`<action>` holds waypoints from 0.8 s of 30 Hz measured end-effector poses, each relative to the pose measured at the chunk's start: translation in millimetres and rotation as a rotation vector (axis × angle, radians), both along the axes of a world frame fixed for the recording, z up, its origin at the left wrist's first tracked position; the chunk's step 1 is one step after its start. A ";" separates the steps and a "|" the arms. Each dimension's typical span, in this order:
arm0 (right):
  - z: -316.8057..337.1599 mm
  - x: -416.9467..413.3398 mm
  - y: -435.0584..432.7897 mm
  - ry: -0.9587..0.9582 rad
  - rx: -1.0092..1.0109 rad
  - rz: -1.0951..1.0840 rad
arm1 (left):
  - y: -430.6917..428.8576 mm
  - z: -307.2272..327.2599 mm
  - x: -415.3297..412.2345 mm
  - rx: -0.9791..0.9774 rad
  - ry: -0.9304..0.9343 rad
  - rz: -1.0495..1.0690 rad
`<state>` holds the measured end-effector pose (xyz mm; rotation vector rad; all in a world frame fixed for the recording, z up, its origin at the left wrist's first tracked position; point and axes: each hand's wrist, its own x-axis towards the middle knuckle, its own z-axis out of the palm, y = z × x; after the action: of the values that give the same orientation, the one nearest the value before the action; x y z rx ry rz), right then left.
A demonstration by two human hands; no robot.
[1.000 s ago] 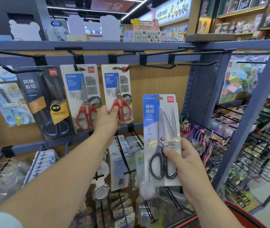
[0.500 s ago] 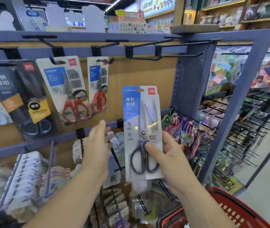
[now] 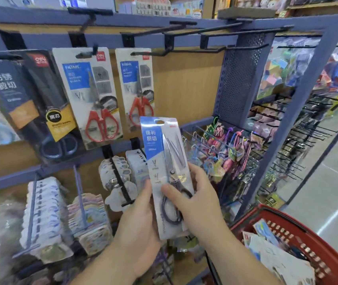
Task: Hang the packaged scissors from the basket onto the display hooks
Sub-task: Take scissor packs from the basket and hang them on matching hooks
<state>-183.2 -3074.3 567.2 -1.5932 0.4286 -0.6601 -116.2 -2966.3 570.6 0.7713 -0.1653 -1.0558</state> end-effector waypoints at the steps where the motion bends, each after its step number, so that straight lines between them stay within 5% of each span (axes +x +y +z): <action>1: -1.3 -2.4 4.0 -0.005 -0.006 0.023 | 2.3 -0.4 1.6 0.017 -0.012 -0.010; 5: -9.2 8.5 25.9 0.248 -0.073 0.048 | 5.4 -5.4 0.0 0.062 -0.099 -0.064; 12: -22.3 -14.0 32.8 0.047 0.527 0.032 | 15.3 -19.2 0.6 0.388 -0.687 0.015; 19: -12.0 -25.5 43.2 0.007 0.526 -0.006 | 15.5 -21.5 9.8 0.268 -0.469 0.099; 24: -6.0 -37.1 36.6 -0.006 0.588 -0.134 | 16.1 -14.5 4.9 0.290 -0.550 0.166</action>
<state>-220.3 -3037.7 561.2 -1.0106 0.6610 -0.5705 -111.3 -2950.2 556.1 1.3085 -0.4145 -0.6968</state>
